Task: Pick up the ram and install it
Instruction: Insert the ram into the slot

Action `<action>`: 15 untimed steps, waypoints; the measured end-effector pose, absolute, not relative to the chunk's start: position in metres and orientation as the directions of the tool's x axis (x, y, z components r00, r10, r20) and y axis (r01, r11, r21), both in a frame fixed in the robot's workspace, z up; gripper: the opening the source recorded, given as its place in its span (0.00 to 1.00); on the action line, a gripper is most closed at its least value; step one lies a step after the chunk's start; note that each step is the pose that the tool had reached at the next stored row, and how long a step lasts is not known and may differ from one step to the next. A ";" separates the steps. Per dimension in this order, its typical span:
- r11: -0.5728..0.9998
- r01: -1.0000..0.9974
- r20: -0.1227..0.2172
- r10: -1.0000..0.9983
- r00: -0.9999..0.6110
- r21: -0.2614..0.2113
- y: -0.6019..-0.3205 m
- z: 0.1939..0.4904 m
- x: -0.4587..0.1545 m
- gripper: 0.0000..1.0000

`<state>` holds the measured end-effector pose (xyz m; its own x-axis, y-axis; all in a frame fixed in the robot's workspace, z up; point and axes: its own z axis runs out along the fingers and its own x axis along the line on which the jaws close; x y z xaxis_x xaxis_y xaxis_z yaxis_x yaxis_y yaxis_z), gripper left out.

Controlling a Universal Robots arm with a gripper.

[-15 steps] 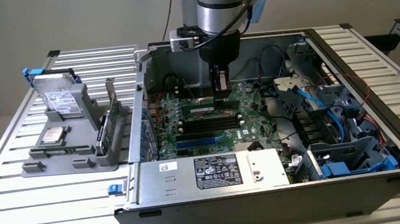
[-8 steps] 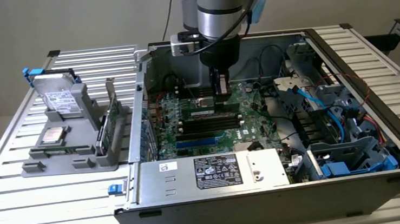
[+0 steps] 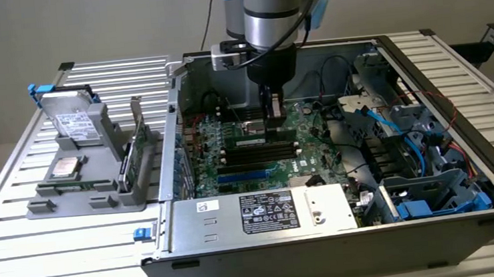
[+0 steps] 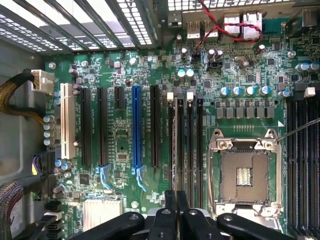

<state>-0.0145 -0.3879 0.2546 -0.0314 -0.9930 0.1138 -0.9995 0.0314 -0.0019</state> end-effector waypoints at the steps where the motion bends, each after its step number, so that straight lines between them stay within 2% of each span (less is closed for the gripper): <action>1: 0.031 -1.000 0.114 -0.993 -0.031 -0.002 -0.388 0.254 -0.015 0.13; 15: 0.029 -1.000 0.114 -0.993 -0.029 -0.002 -0.388 0.248 -0.014 0.13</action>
